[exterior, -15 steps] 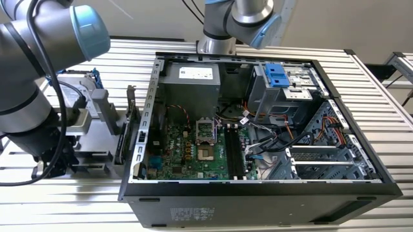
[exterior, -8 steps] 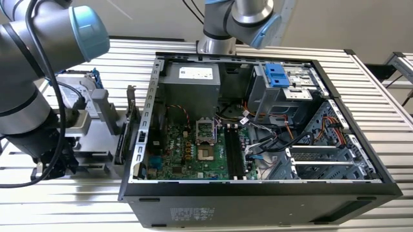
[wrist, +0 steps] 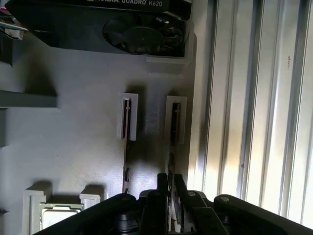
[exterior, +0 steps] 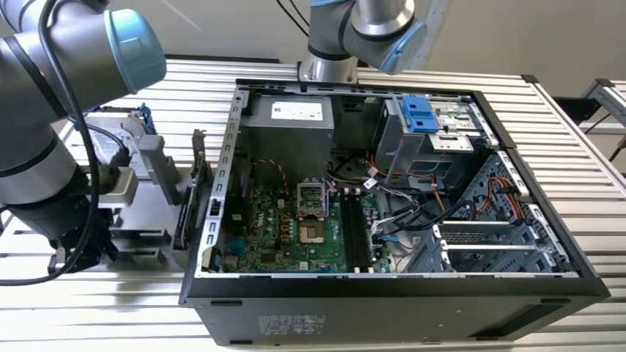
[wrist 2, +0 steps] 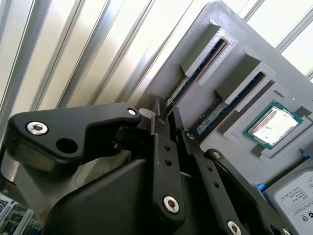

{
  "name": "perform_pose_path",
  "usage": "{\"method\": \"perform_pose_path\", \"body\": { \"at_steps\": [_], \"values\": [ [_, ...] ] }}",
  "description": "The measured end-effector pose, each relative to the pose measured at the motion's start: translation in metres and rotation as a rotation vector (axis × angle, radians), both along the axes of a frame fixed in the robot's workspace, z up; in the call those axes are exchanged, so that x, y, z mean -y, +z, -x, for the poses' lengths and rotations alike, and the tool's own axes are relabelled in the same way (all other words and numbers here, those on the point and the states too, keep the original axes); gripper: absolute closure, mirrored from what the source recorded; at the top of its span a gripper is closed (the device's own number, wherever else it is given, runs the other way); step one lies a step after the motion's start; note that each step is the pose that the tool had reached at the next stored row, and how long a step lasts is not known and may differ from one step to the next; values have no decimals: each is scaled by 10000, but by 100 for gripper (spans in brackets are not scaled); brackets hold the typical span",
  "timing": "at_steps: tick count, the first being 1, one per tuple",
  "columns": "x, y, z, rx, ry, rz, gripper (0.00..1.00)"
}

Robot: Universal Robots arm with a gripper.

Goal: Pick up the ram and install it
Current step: 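Pick up the ram and move it above insertion slot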

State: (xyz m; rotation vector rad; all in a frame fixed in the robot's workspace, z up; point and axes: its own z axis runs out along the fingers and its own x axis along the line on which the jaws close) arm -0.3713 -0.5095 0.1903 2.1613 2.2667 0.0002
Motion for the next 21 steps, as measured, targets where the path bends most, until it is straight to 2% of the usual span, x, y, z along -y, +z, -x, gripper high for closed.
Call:
{"method": "perform_pose_path", "body": {
  "at_steps": [21],
  "values": [
    [12, 0, 0, 1, 0, -1, 100]
  ]
}}
